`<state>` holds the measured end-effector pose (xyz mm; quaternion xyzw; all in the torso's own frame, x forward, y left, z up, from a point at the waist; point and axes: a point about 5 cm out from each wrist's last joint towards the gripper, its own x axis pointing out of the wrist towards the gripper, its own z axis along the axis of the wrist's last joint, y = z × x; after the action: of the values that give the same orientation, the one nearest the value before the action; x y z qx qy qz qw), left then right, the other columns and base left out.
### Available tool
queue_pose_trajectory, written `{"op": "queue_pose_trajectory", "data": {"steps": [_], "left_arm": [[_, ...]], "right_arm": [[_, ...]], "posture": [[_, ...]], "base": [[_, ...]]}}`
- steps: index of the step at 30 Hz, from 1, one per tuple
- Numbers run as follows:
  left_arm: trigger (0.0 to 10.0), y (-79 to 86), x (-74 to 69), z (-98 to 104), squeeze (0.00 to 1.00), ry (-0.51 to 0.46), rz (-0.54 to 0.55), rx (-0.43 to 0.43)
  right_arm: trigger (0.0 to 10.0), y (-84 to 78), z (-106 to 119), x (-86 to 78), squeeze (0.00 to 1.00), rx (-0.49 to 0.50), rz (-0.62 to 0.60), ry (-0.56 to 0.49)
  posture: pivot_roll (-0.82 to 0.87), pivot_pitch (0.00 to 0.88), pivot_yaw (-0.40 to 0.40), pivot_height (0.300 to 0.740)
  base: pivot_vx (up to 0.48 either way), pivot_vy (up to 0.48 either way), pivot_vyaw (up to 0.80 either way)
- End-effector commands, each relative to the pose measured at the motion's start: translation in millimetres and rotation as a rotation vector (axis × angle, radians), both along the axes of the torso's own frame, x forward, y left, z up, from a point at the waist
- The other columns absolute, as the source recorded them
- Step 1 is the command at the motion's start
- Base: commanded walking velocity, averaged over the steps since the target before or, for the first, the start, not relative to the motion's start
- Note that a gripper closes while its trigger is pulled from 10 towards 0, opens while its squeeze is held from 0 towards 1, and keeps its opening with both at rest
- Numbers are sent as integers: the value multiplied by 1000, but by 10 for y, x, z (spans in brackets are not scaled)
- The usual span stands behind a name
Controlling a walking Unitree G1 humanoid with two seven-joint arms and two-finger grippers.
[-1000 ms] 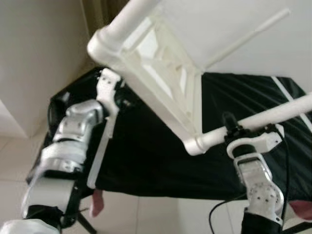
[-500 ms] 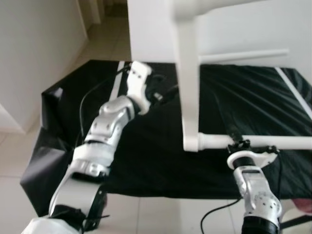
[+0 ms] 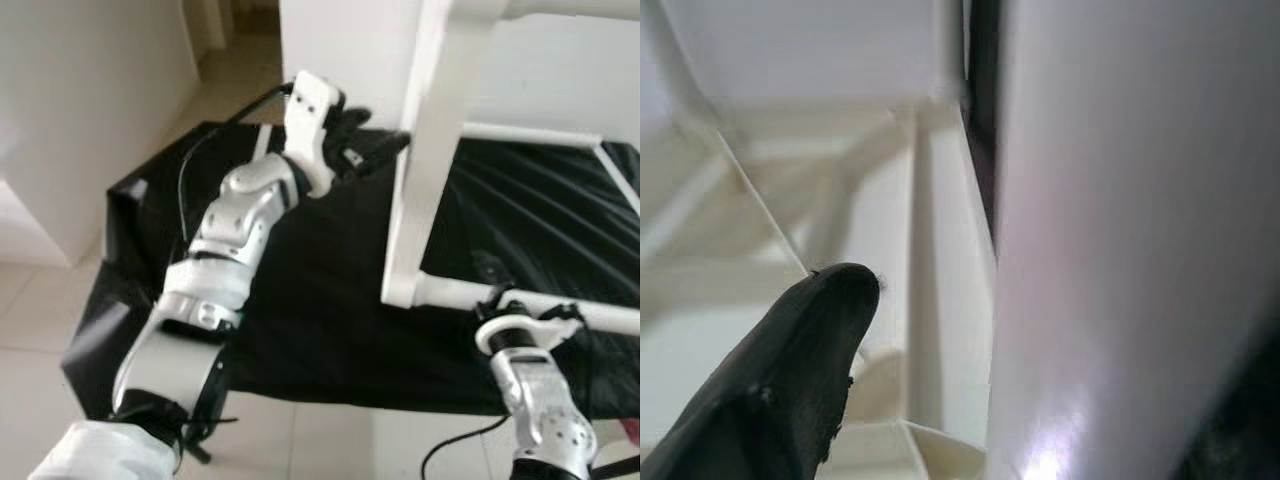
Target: Building children table
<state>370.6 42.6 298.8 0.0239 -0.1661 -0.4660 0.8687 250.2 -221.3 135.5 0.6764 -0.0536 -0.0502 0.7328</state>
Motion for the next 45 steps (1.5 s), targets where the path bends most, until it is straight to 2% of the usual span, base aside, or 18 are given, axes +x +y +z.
{"op": "queue_pose_trajectory", "data": {"steps": [1, 3, 4, 6, 7, 13, 15, 16, 18, 26, 30, 32, 33, 37, 38, 41, 44, 45], "left_arm": [[10000, -88, -45, 56, 0, -35, -112, 45], [10000, -93, -40, 80, 0, -42, -112, 48], [10000, -103, -43, 126, 0, -51, -125, 47], [10000, -105, -42, 141, 0, -55, -126, 48], [10000, -103, -43, 155, 0, -57, -130, 48], [10000, -92, -41, 201, 0, -77, -131, 51], [10000, -85, -34, 233, 0, -80, -129, 48], [10000, -74, -25, 292, 0, -93, -128, 46], [10000, -64, -20, 341, 0, -104, -130, 43], [10000, -55, -2, 387, 0, -121, -127, 54], [10000, -38, 5, 426, 0, -129, -129, 54], [10000, -32, 8, 432, 0, -133, -129, 56], [10000, -19, 14, 440, 0, -138, -129, 62], [10000, -10, 26, 445, 0, -136, -129, 64], [10000, -12, 39, 444, 0, -142, -122, 74], [10000, -39, 34, 451, 0, -138, -137, 68], [10000, -59, 36, 436, 0, -131, -141, 72], [10000, -76, 35, 424, 0, -131, -147, 80]], "right_arm": [[10000, 459, -359, -373, 1000, 217, 22, 103], [10000, 444, -393, -469, 1000, 223, 14, 133], [10000, 381, -510, -642, 902, 199, -15, 211], [10000, 362, -548, -696, 902, 186, -19, 240], [10000, 330, -585, -745, 0, 161, -32, 268], [10000, 225, -641, -850, 0, 64, -64, 308], [10000, 164, -747, -930, 0, 14, -100, 380], [10000, 58, -931, -1088, 0, -30, -213, 540], [10000, 37, -979, -1153, 0, -55, -257, 602], [10000, 77, -939, -1195, 0, -193, -237, 601], [10000, 70, -885, -1241, 0, -251, -318, 596], [10000, 70, -875, -1277, 0, -331, -347, 639], [10000, 53, -923, -1387, 0, -368, -397, 742], [10000, 13, -930, -1460, 0, -427, -437, 826], [10000, -37, -951, -1510, 0, -451, -471, 927], [10000, -53, -894, -1460, 0, -547, -414, 874], [10000, -37, -896, -1448, 0, -539, -394, 847], [10000, -17, -924, -1513, 0, -596, -378, 871]], "posture": [[55, 0, 10, 740], [45, 0, 23, 740], [32, 0, 40, 740], [32, 0, 40, 740], [23, 0, 49, 740], [12, 0, 59, 740], [-1, 0, 80, 740], [-13, 0, 95, 740], [-18, 0, 103, 740], [-30, 0, 121, 740], [-35, 0, 132, 740], [-36, 0, 136, 740], [-40, 0, 145, 740], [-47, 0, 155, 740], [-54, 0, 163, 740], [-56, 0, 170, 740], [-58, 0, 171, 740], [-58, 0, 173, 740]], "base": [[0, 0, 0], [0, 0, 0], [0, 0, 0], [0, 0, 0], [0, 0, 0], [0, 0, 0], [0, 0, 0], [0, 0, 0], [0, 0, 0], [0, 0, 0], [0, 0, 0], [0, 0, 0], [0, 0, 0], [0, 0, 0], [0, 0, 0], [0, 0, 0], [0, 0, 0], [0, 0, 0]]}}
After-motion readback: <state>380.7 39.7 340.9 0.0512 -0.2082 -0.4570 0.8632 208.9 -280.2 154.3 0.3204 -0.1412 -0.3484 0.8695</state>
